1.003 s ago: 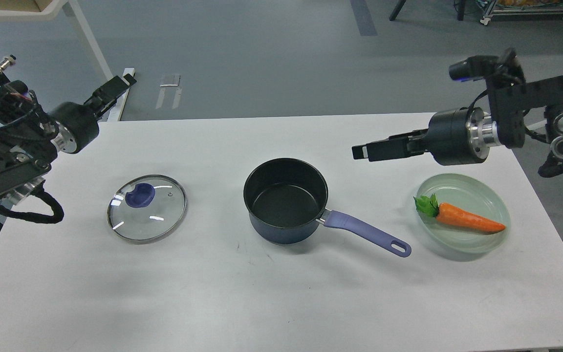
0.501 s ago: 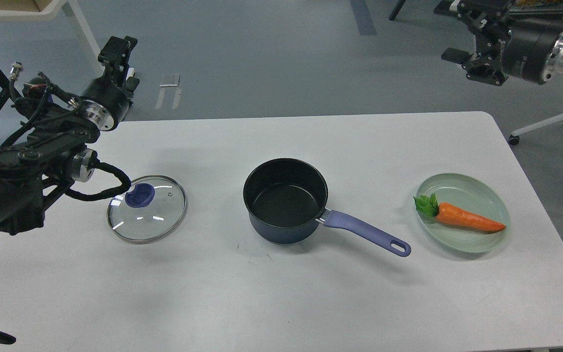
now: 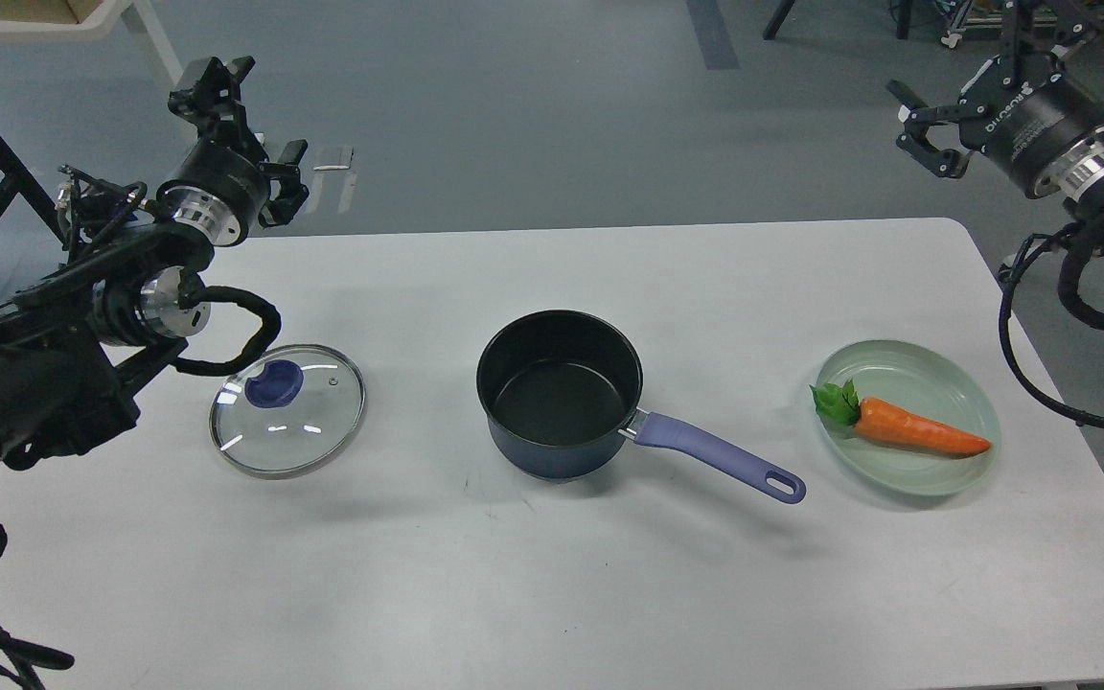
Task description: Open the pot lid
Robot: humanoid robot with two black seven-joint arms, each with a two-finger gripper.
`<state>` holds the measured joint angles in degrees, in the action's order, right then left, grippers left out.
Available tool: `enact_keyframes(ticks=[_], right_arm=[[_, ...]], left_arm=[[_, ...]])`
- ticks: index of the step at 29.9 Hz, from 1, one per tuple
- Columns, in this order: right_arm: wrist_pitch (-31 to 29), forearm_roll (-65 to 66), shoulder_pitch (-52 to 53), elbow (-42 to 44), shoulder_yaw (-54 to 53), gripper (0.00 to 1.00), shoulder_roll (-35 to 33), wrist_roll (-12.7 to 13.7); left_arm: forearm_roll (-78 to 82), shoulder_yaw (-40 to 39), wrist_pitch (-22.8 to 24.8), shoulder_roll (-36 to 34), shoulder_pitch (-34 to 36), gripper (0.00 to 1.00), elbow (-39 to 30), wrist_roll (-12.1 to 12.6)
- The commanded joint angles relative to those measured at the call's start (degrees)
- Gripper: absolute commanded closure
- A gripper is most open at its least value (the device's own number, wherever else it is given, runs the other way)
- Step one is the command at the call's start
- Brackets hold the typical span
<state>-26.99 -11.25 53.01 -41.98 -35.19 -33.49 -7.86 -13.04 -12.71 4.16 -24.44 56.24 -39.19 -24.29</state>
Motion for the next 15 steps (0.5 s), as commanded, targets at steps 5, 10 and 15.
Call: enact_keyframes(ticks=[5,10,15], right_arm=[[3.5,-1.3,-4.1,3.6,-14.3,0.01,9.5,0.2],[10.6,-7.9,-4.8,2.9,-18.3,0.01,12.7,0.5],[12.5,-8.1,-5.0,2.3,-18.1,0.01,13.3,0.5]], left_arm=[[-4.9,-5.3,2.3,1.0,-1.9,0.01,0.2,0.3],[-5.5,-7.2,3.2,0.4,-3.9,0.01,0.3,2.8],[-5.6,-7.4,3.6,-0.2,-4.6,0.01,0.2,2.8]])
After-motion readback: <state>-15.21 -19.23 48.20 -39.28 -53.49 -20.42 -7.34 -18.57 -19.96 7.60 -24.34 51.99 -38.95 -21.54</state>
